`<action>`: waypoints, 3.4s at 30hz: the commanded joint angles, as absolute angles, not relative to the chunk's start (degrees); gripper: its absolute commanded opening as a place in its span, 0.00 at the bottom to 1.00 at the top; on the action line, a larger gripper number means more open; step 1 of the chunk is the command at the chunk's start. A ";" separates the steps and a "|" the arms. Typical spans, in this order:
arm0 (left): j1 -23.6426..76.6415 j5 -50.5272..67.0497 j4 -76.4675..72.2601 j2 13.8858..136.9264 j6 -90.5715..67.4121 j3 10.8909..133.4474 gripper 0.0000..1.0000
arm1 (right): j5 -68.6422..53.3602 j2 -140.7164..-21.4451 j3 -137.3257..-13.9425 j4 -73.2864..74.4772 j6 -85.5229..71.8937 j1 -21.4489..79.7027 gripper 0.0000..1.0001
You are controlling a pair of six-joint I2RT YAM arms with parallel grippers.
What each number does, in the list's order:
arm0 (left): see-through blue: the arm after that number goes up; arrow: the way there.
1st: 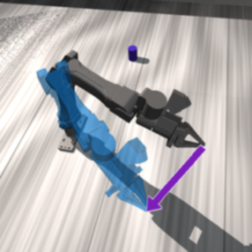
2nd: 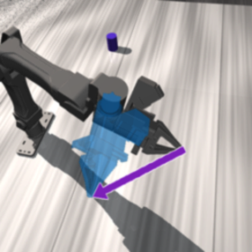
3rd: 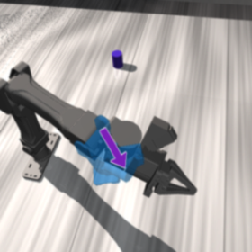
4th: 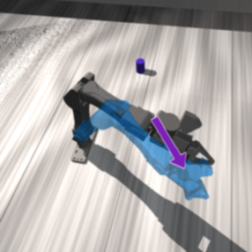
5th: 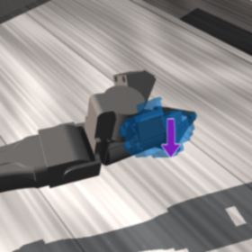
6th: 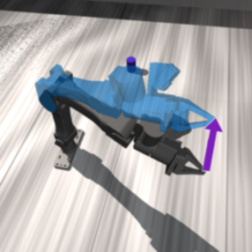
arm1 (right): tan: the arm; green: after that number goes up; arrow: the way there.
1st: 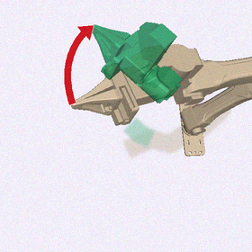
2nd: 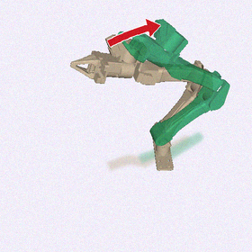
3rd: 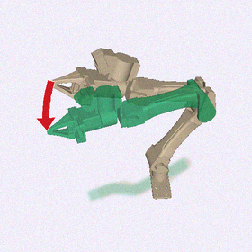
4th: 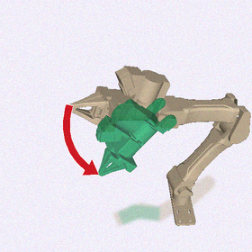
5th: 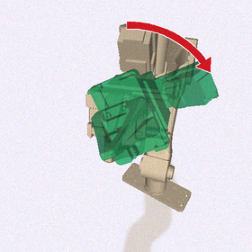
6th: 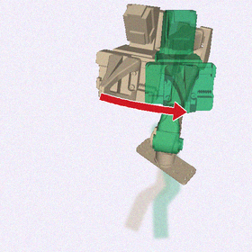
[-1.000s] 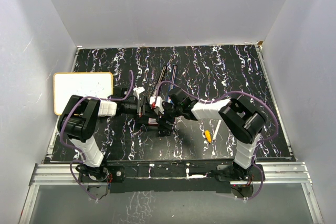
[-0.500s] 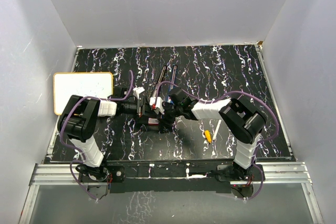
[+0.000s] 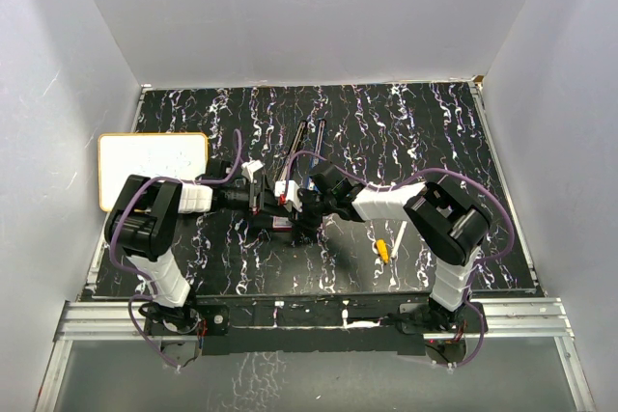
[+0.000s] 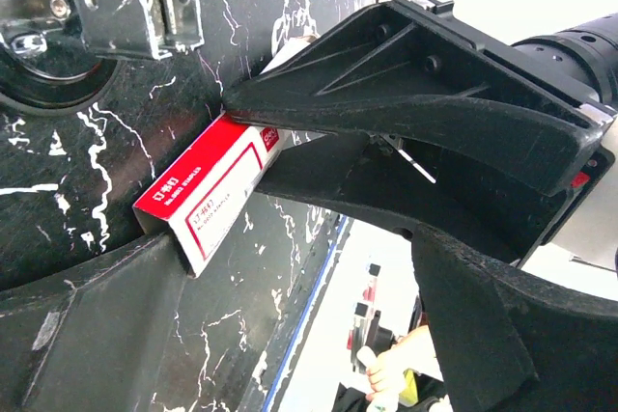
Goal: Load the staples into the stapler
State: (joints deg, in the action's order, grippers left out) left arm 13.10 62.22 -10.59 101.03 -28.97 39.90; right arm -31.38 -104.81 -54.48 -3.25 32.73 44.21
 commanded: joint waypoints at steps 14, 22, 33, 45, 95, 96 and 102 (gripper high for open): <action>8.69 53.81 -3.43 89.86 -21.13 39.79 0.97 | -31.85 -101.66 -54.37 0.50 34.08 43.86 0.41; 8.53 51.02 -0.18 82.22 -15.78 41.98 0.96 | -32.36 -98.50 -58.49 5.89 33.84 43.90 0.67; 8.61 39.54 16.03 75.60 1.46 54.47 0.96 | -28.83 -90.03 -59.32 13.29 27.65 43.77 0.69; 8.70 32.78 19.91 72.52 8.35 61.25 0.97 | -28.35 -89.47 -57.92 19.35 16.59 43.76 0.58; 9.39 34.63 16.53 71.74 9.94 56.35 0.97 | -21.76 -99.67 -64.73 22.60 9.58 40.96 0.34; 9.48 34.55 16.40 71.66 9.87 56.23 0.97 | -21.59 -99.67 -64.69 22.64 9.58 40.87 0.34; 9.49 34.67 16.08 71.28 10.00 55.89 0.97 | -20.83 -101.52 -64.60 22.66 9.56 40.62 0.32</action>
